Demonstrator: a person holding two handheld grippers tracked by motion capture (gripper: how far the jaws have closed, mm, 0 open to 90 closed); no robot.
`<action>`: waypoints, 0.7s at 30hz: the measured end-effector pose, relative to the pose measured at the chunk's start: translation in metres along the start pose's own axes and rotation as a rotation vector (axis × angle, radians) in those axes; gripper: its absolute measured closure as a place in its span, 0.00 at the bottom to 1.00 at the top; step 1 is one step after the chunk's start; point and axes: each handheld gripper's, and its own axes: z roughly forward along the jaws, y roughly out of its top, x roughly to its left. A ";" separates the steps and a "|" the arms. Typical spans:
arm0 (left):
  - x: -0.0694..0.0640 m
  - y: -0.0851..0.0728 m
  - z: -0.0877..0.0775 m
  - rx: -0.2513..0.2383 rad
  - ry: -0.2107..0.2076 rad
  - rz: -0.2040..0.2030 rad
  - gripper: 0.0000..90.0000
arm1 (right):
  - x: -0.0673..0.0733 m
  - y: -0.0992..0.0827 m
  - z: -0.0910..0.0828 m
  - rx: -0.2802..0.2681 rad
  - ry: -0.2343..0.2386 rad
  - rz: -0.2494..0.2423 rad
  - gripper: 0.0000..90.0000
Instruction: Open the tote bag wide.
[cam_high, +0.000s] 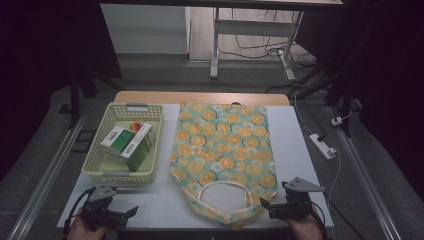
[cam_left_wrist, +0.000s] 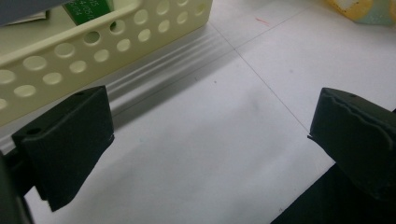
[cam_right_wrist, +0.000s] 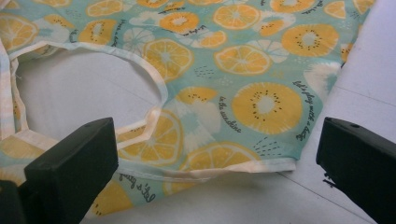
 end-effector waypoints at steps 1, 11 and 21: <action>0.000 0.000 0.000 0.001 0.001 0.000 0.00 | 0.000 0.000 0.000 -0.001 0.003 -0.001 0.00; 0.001 -0.001 -0.001 -0.003 -0.004 -0.011 0.00 | 0.003 0.003 -0.001 0.004 0.020 -0.026 0.00; 0.001 0.000 0.000 -0.001 -0.004 -0.010 0.00 | 0.010 0.007 0.000 0.008 0.048 -0.067 0.00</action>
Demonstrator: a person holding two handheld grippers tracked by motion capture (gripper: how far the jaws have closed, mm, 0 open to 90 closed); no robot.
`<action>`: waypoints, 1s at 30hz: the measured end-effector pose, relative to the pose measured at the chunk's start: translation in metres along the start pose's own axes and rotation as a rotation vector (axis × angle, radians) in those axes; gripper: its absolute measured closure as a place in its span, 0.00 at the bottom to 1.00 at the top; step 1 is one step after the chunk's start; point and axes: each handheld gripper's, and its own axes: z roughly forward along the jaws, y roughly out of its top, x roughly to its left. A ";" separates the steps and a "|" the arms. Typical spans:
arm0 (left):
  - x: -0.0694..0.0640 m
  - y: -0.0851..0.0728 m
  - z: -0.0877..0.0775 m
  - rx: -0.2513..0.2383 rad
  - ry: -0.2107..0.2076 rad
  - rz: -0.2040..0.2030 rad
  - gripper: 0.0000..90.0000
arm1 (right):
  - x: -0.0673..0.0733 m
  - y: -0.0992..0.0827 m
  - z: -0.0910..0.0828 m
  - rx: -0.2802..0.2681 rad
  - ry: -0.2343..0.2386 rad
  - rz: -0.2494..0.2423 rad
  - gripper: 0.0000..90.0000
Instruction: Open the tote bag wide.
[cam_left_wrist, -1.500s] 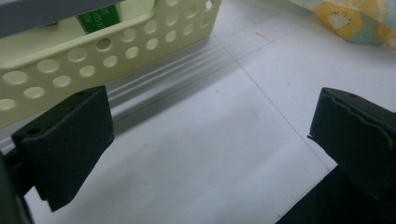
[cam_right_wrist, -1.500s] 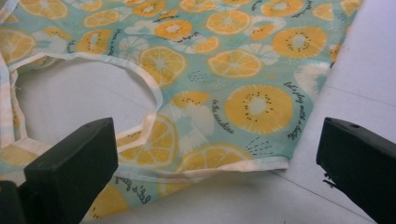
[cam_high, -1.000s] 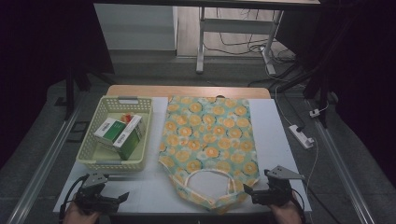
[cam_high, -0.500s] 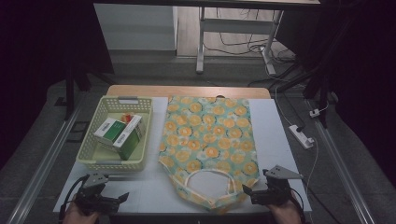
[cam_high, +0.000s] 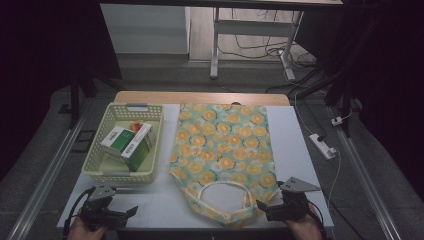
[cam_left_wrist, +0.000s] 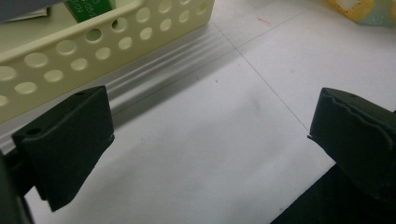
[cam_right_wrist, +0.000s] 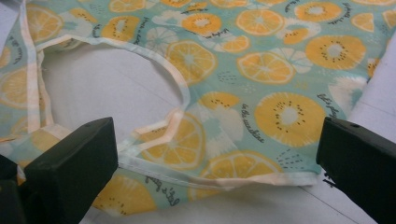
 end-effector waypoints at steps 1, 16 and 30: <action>0.000 0.000 0.000 -0.001 -0.001 0.000 0.00 | 0.001 0.000 0.000 -0.005 0.002 -0.003 0.00; 0.002 0.000 0.000 -0.003 -0.010 -0.010 0.00 | 0.015 0.013 0.005 -0.012 0.062 -0.041 0.00; 0.003 0.000 0.000 -0.004 -0.016 -0.015 0.00 | 0.035 0.023 0.016 0.022 0.145 -0.082 0.00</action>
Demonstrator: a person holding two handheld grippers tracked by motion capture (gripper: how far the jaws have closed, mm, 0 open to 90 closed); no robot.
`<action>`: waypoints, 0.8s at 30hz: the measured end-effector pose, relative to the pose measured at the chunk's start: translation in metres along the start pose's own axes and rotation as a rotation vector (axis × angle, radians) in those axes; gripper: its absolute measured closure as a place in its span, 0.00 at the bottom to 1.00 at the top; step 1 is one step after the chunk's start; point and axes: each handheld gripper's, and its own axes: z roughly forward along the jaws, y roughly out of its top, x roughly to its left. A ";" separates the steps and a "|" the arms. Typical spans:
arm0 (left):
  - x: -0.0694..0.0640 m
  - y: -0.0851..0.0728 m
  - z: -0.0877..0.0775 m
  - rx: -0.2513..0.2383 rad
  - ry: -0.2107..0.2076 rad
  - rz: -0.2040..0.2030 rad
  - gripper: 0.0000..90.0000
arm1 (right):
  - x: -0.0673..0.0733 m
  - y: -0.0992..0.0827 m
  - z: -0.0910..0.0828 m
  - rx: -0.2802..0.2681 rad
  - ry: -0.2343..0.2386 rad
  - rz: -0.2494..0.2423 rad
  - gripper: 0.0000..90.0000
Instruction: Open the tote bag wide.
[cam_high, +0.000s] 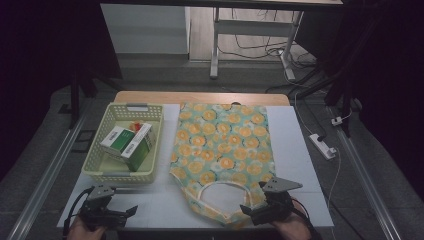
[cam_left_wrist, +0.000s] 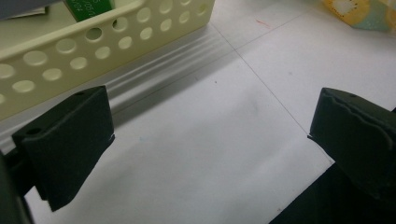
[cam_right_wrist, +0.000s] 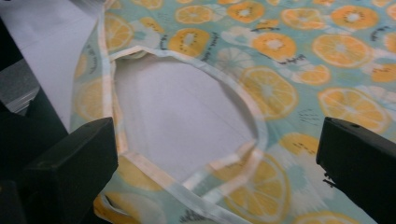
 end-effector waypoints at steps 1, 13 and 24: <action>0.000 0.000 0.000 0.001 -0.001 0.000 0.00 | 0.001 0.001 0.001 0.002 0.005 -0.005 0.00; 0.001 0.000 0.000 -0.001 -0.006 -0.005 0.00 | 0.019 0.011 0.019 0.042 0.079 -0.034 0.00; 0.001 0.000 0.000 0.001 -0.009 -0.005 0.00 | 0.043 0.017 0.042 0.110 0.151 -0.079 0.00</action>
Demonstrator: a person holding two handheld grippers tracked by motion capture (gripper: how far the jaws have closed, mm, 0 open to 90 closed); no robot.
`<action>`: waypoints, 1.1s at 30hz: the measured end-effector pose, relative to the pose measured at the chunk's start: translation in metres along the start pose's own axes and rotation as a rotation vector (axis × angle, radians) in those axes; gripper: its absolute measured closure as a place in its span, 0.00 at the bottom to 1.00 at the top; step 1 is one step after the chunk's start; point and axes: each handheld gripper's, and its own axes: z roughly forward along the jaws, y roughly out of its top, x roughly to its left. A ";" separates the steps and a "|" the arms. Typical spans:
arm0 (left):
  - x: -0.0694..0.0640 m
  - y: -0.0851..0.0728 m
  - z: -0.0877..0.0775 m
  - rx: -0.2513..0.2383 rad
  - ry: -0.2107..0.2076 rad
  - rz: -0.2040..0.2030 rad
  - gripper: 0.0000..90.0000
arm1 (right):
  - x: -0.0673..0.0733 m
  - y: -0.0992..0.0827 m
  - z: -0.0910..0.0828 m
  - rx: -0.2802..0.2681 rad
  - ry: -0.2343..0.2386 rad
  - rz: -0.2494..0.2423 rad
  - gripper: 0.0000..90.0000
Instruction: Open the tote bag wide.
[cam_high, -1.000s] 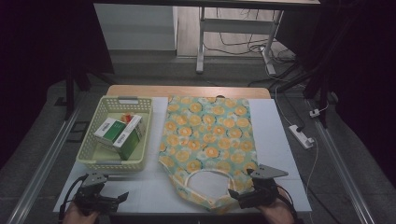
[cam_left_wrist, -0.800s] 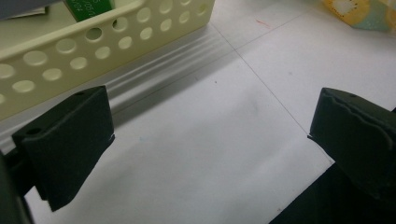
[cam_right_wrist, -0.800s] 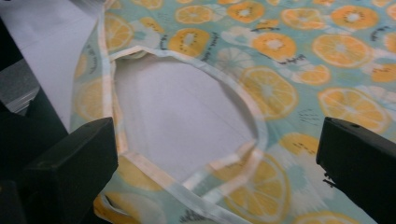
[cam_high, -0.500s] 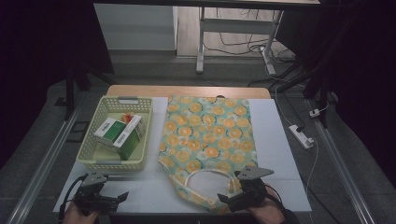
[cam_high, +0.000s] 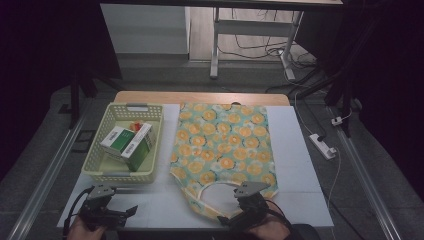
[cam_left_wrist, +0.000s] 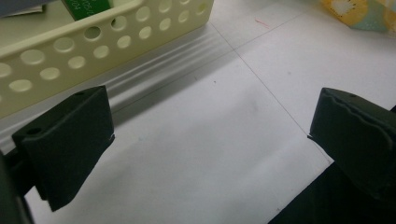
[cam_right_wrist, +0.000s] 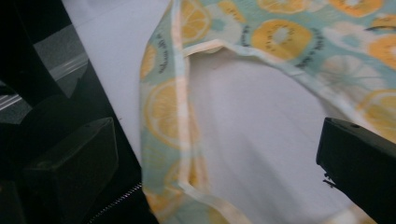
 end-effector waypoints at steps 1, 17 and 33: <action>0.000 0.000 0.000 0.000 0.000 0.000 0.00 | 0.002 0.000 0.003 0.006 0.003 -0.007 0.00; -0.001 0.000 0.000 0.003 0.001 0.008 0.00 | 0.026 0.000 0.022 0.115 0.044 -0.142 0.48; -0.001 0.000 0.001 0.006 0.001 0.006 0.00 | 0.012 0.009 0.002 0.065 0.066 -0.106 1.00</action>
